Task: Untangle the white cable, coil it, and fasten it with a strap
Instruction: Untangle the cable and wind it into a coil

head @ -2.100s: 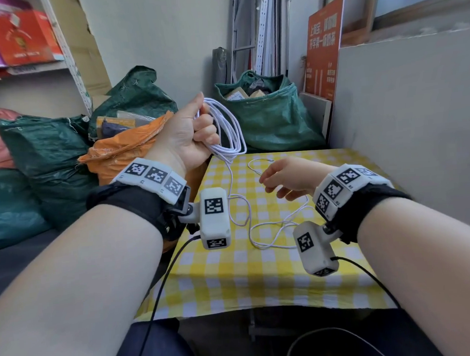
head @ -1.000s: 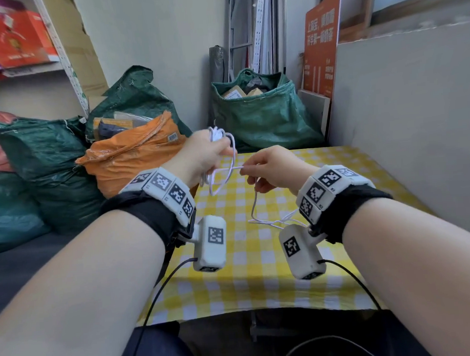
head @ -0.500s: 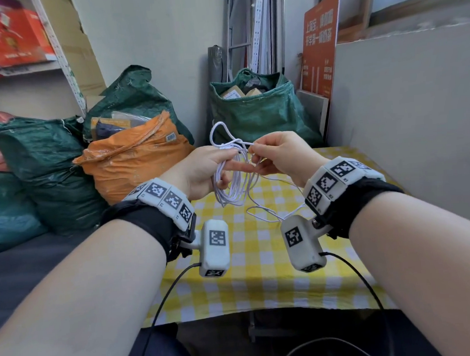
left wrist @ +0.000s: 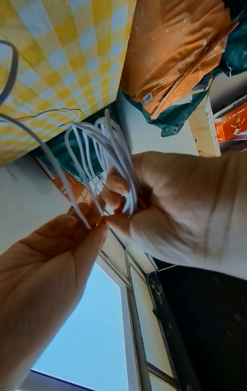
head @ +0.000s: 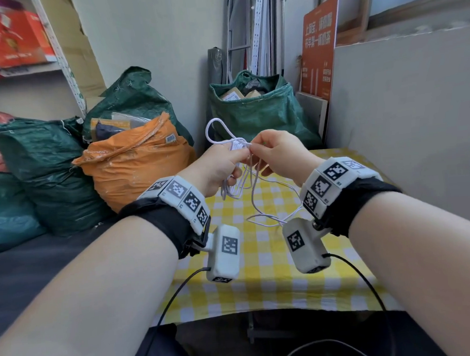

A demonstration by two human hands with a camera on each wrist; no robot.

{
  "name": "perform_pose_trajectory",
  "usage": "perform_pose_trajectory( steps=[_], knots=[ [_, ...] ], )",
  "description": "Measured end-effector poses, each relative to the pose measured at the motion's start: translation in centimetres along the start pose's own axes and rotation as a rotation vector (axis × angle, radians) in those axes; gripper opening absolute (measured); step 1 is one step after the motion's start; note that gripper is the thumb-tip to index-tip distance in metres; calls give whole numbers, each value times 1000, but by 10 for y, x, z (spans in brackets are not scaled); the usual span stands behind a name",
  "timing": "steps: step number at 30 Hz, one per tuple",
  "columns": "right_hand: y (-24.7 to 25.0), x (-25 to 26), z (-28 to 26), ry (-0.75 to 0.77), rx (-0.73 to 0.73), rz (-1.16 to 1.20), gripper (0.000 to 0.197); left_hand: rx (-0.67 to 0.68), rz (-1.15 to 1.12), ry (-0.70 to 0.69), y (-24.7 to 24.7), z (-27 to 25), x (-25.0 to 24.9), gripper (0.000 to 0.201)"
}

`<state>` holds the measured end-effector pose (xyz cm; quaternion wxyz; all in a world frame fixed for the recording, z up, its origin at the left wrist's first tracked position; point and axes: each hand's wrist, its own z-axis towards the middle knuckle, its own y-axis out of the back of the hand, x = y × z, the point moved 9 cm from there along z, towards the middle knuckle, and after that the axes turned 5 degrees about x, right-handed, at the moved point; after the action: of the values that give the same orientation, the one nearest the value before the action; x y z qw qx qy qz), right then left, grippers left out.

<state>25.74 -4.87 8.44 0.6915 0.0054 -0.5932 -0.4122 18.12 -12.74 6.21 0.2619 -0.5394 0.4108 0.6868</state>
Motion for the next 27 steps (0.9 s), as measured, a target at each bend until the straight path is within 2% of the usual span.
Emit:
perform_pose_trajectory(
  steps=[5,8,10,12,14,18,20,23,25,27],
  knots=[
    [-4,-2,0,-77,20,123,18,7,61,-37,-3,-1,-8,20],
    [-8,-3,-4,-119,83,171,18,-103,154,-58,9,2,-12,22],
    [1,-4,-5,-143,45,73,18,-212,271,-38,23,3,-14,24],
    [20,-7,-3,-157,-60,-108,19,-280,379,16,37,3,-13,31],
    [39,-12,0,-185,-128,-319,21,-342,428,78,54,1,-9,25],
    [55,-34,2,-321,-119,-584,20,-455,476,183,84,-6,-2,21],
    [60,-41,0,-367,-128,-654,17,-454,500,221,88,-7,-1,26],
    [65,-51,-7,-445,-121,-752,14,-414,528,259,85,-9,-3,8],
    [62,-55,-11,-479,-71,-780,18,-365,520,296,84,-8,2,18],
    [55,-53,-9,-453,-5,-768,20,-279,470,300,76,-7,3,14]
  ],
)
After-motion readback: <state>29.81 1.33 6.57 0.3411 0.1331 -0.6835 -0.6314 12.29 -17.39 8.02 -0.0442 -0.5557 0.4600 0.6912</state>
